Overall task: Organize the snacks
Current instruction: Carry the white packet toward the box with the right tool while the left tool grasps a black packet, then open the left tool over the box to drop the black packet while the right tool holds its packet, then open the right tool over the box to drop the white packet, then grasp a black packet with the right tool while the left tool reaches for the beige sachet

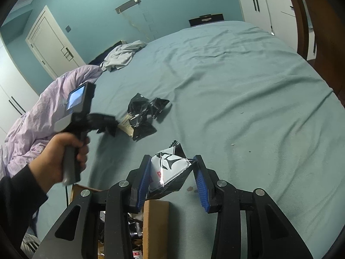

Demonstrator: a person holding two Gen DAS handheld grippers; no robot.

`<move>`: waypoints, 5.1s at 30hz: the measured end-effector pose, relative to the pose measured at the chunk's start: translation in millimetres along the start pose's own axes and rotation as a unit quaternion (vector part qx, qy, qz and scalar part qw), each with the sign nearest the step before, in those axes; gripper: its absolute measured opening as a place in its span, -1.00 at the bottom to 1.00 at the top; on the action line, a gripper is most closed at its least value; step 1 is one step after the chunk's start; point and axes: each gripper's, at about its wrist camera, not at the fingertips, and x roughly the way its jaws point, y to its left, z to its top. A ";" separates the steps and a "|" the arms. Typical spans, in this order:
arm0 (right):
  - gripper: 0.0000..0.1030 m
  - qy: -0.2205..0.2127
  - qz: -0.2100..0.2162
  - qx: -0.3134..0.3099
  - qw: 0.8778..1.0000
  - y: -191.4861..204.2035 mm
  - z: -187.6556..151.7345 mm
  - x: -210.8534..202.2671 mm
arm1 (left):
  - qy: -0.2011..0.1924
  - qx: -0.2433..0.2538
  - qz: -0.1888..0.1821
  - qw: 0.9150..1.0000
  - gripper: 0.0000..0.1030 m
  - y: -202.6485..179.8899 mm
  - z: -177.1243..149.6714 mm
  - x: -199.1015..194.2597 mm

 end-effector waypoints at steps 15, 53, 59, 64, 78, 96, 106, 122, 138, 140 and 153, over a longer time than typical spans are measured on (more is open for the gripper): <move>-0.27 -0.031 -0.008 0.002 0.999 3.2 -8.4 -32.0 | -0.089 0.069 -0.091 0.989 -0.38 29.4 -89.4 -171.0; -0.27 0.019 -0.002 -0.101 0.995 45.0 -20.1 -21.6 | -0.087 0.280 -0.064 0.954 0.55 -54.0 -219.6 -143.5; -0.27 0.030 0.000 -0.111 0.993 49.4 -21.7 -18.6 | -0.125 0.189 -0.080 0.971 0.74 -24.6 -196.4 -175.6; -0.27 0.055 -0.022 -0.161 0.985 64.3 -28.7 -8.5 | -0.145 0.123 -0.053 0.980 0.76 3.1 -183.8 -183.4; -0.12 0.105 -0.080 -0.267 0.955 115.2 -40.4 27.3 | -0.134 0.093 -0.046 0.986 0.76 17.9 -177.3 -178.9; 0.63 0.017 0.019 0.081 0.996 5.2 14.9 -18.0 | -0.096 0.062 -0.085 0.990 0.77 21.7 -177.3 -177.9; 0.63 0.034 -0.033 -0.002 0.999 17.9 59.3 44.8 | -0.081 0.083 -0.079 0.990 0.77 8.7 -178.4 -169.8; 0.63 0.136 0.010 -0.140 0.981 79.9 92.7 187.9 | -0.056 0.089 -0.097 0.990 0.77 -1.1 -161.2 -149.1; -0.35 0.157 0.070 -0.126 0.977 85.4 124.6 185.3 | -0.070 0.106 -0.097 0.987 0.79 5.2 -141.1 -148.9; -0.35 0.136 0.078 -0.103 0.982 75.2 130.0 159.0 | -0.074 0.123 -0.095 0.985 0.92 3.9 -127.2 -150.7; -0.34 0.099 0.095 0.057 0.989 7.9 2.4 2.3 | -0.017 0.208 -0.069 0.976 1.00 -52.8 -24.1 -48.7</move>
